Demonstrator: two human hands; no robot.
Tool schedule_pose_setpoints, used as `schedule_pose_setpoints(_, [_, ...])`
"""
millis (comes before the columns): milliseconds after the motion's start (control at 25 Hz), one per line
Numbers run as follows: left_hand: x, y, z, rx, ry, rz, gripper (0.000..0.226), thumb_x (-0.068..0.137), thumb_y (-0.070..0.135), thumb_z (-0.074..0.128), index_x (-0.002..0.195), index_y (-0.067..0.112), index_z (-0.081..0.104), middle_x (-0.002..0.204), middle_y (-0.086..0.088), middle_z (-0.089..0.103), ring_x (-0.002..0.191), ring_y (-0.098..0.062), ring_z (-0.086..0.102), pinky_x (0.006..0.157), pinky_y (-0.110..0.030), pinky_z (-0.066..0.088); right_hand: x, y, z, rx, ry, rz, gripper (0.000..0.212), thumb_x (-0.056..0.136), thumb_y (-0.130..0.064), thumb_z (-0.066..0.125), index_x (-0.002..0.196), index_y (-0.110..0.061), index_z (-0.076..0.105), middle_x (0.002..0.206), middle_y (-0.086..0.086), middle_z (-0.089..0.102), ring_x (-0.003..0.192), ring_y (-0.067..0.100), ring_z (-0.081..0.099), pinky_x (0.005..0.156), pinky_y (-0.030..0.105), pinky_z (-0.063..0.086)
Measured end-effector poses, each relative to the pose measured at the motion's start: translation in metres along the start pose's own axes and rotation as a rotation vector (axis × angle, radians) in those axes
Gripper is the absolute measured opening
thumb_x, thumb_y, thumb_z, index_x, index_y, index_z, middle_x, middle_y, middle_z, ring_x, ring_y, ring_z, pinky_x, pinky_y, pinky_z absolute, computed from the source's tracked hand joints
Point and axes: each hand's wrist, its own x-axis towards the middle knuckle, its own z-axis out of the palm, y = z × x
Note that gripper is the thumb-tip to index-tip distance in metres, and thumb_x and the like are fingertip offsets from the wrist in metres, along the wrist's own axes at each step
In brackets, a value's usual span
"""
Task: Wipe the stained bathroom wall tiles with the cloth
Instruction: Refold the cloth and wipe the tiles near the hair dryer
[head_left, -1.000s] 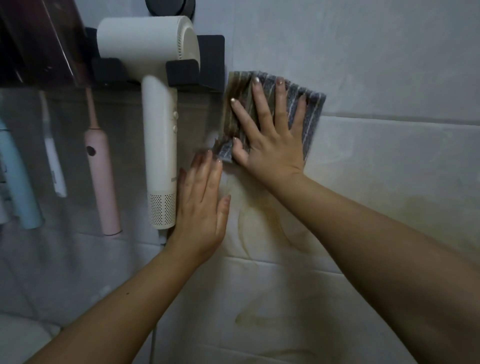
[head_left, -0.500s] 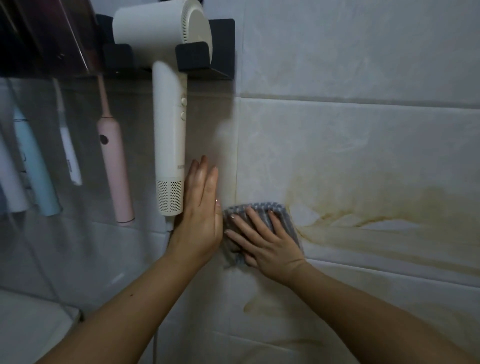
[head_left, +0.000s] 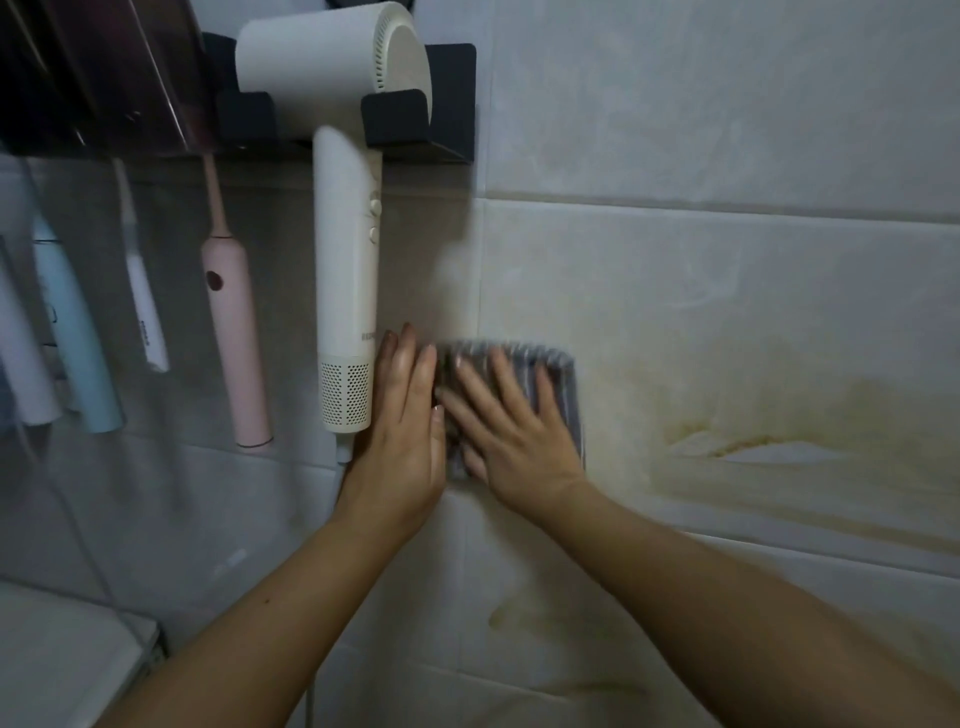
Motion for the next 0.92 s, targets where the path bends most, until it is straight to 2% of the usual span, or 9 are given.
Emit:
schedule_pose_setpoints(80, [-0.003,0.001,-0.001,-0.008,-0.007,-0.008,0.053,0.098,0.009,0.039,0.150,-0.001,0.029,0.161,-0.019,0.018,0.151,-0.026,0.009,0.121,-0.022,-0.001,-0.045,-0.013,0.005,-0.042,-0.083,-0.177,0.071,0.089,-0.045,0.052,0.152,-0.023,0.029,0.161,0.005,0.019,0.150,0.034,0.000,0.117,0.057,0.004])
schedule_pose_setpoints(160, [-0.007,-0.002,-0.004,0.009,-0.017,0.011,0.053,0.098,0.009,0.038,0.150,-0.002,0.029,0.161,-0.019,0.017,0.151,-0.027,0.008,0.122,-0.025,0.001,-0.048,0.004,0.000,-0.039,-0.087,-0.256,0.069,0.089,-0.044,0.052,0.152,-0.024,0.031,0.160,0.004,0.022,0.149,0.033,0.005,0.117,0.056,0.005])
schedule_pose_setpoints(280, [-0.008,-0.006,-0.009,-0.005,-0.022,0.002,0.054,0.100,0.015,0.033,0.151,0.000,0.026,0.163,-0.014,0.013,0.152,-0.024,0.006,0.123,-0.027,0.004,0.026,0.040,-0.017,-0.039,0.059,-0.036,0.060,0.092,-0.044,0.047,0.149,-0.026,0.037,0.157,0.007,0.029,0.146,0.036,0.022,0.114,0.060,0.013])
schedule_pose_setpoints(360, [-0.007,-0.008,-0.012,-0.023,-0.026,-0.024,0.055,0.100,0.014,0.032,0.152,0.001,0.024,0.164,-0.011,0.010,0.153,-0.019,0.003,0.122,-0.025,0.004,0.077,0.051,-0.025,-0.037,0.109,0.138,0.059,0.093,-0.043,0.043,0.149,-0.026,0.036,0.157,0.009,0.029,0.145,0.038,0.024,0.114,0.062,0.013])
schedule_pose_setpoints(440, [-0.008,-0.009,-0.013,-0.043,-0.017,-0.046,0.055,0.100,0.012,0.035,0.153,0.001,0.024,0.164,-0.011,0.010,0.152,-0.013,0.000,0.121,-0.021,0.003,0.093,0.038,-0.023,-0.006,0.133,0.195,0.059,0.093,-0.041,0.043,0.149,-0.025,0.037,0.157,0.009,0.029,0.145,0.038,0.024,0.114,0.063,0.011])
schedule_pose_setpoints(560, [-0.012,-0.012,-0.011,-0.002,-0.030,-0.051,0.054,0.100,0.015,0.035,0.152,0.002,0.026,0.164,-0.012,0.012,0.151,-0.007,-0.003,0.119,-0.016,0.001,0.038,-0.010,-0.001,0.061,0.049,0.036,0.063,0.089,-0.039,0.050,0.148,-0.022,0.037,0.159,0.008,0.025,0.148,0.035,0.016,0.115,0.061,0.004])
schedule_pose_setpoints(640, [-0.017,-0.010,-0.008,0.056,-0.053,-0.057,0.055,0.100,0.017,0.036,0.153,0.004,0.026,0.164,-0.010,0.012,0.152,-0.011,-0.001,0.118,-0.014,-0.001,-0.020,-0.038,0.013,0.043,-0.073,-0.129,0.072,0.087,-0.041,0.055,0.151,-0.019,0.030,0.161,0.007,0.018,0.149,0.033,0.007,0.118,0.057,-0.005])
schedule_pose_setpoints(720, [-0.020,-0.007,-0.006,0.132,-0.058,-0.029,0.056,0.098,0.013,0.041,0.151,0.003,0.029,0.163,-0.012,0.016,0.152,-0.018,0.005,0.119,-0.017,-0.002,-0.063,-0.039,0.019,-0.006,-0.104,-0.224,0.075,0.087,-0.043,0.055,0.153,-0.022,0.027,0.162,0.003,0.016,0.150,0.031,0.006,0.118,0.054,-0.010])
schedule_pose_setpoints(920, [-0.017,0.001,0.004,0.230,-0.069,0.029,0.055,0.096,0.014,0.043,0.148,0.000,0.034,0.159,-0.018,0.027,0.149,-0.029,0.019,0.121,-0.023,-0.005,-0.100,0.041,-0.003,-0.051,-0.018,-0.105,0.063,0.089,-0.041,0.056,0.148,-0.028,0.039,0.157,0.001,0.028,0.147,0.032,0.018,0.116,0.056,0.011])
